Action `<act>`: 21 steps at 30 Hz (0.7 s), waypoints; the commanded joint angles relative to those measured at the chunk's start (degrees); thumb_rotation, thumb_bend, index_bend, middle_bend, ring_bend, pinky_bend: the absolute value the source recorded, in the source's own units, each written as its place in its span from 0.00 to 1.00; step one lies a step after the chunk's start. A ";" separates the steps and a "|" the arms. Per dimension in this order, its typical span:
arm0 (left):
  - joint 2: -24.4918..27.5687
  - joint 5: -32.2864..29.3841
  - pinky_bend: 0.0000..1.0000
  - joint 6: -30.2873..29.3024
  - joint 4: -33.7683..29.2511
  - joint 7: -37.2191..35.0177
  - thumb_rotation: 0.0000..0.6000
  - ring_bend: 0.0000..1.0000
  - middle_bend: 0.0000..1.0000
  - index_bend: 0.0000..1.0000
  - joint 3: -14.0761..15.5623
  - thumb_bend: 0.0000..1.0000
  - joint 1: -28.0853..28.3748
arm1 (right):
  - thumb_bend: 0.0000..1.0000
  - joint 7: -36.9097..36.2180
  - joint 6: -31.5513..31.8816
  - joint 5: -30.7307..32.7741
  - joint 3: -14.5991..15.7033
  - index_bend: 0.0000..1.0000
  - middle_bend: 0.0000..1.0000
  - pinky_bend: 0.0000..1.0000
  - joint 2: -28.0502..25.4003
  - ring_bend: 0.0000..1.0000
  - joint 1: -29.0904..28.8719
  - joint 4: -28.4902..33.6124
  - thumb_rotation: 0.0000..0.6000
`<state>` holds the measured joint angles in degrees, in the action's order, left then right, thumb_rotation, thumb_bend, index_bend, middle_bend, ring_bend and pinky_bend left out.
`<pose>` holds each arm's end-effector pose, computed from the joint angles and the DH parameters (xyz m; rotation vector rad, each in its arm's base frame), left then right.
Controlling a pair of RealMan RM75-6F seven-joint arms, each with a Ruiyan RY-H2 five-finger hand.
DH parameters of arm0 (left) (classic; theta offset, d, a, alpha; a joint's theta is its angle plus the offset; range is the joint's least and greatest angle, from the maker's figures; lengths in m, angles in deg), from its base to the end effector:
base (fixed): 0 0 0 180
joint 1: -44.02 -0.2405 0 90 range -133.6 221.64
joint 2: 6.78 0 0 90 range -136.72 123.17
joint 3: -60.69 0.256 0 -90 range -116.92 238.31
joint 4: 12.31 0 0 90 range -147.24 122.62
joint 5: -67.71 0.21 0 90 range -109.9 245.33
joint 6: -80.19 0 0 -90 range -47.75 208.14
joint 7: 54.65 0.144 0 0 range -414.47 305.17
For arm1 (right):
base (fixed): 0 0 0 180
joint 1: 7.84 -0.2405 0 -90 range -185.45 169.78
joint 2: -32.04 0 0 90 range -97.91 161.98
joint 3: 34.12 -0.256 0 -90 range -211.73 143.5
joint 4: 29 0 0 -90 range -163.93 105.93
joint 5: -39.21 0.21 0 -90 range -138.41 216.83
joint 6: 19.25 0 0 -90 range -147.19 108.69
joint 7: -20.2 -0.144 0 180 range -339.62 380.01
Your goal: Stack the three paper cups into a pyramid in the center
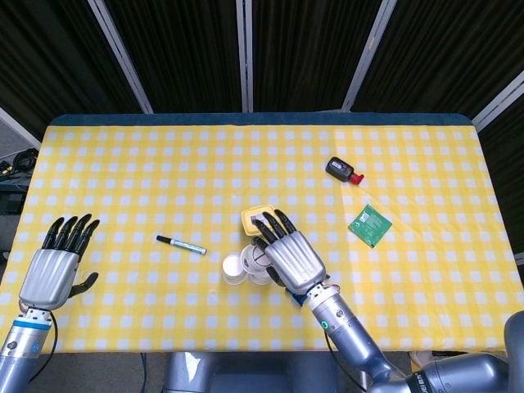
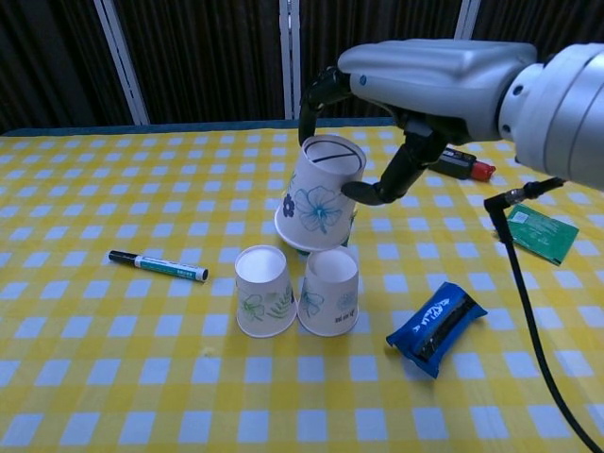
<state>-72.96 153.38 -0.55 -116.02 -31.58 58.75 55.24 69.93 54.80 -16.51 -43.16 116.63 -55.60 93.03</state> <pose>-0.2492 0.2017 0.1207 -1.5850 -0.7523 -0.8174 -0.0286 -0.2587 0.0276 1.9522 -0.7777 1.0668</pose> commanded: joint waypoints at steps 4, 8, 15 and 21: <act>-0.10 0.21 0.00 -0.15 0.09 -0.18 1.00 0.00 0.00 0.00 0.04 0.23 -0.04 | 0.31 1.52 0.44 0.52 0.76 0.45 0.12 0.00 2.98 0.00 -0.47 -0.91 1.00; -0.26 -0.24 0.00 0.21 0.33 -0.08 1.00 0.00 0.00 0.00 -0.11 0.23 0.13 | 0.31 1.71 0.27 0.65 1.08 0.45 0.12 0.00 4.33 0.00 -0.62 -1.68 1.00; -0.56 -0.44 0.00 0.44 0.44 0.31 1.00 0.00 0.00 0.00 -0.13 0.23 0.28 | 0.31 2.31 0.08 2.10 0.07 0.45 0.12 0.00 6.23 0.00 -1.34 -3.77 1.00; -0.63 -0.63 0.00 0.44 0.53 0.54 1.00 0.00 0.00 0.00 -0.18 0.24 0.30 | 0.30 2.48 -0.18 3.64 -0.45 0.45 0.12 0.00 6.36 0.00 -1.62 -5.50 1.00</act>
<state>-73.56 152.78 -0.11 -115.52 -31.11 58.57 55.53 72.42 54.67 -13.00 -43.57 122.99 -57.20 87.73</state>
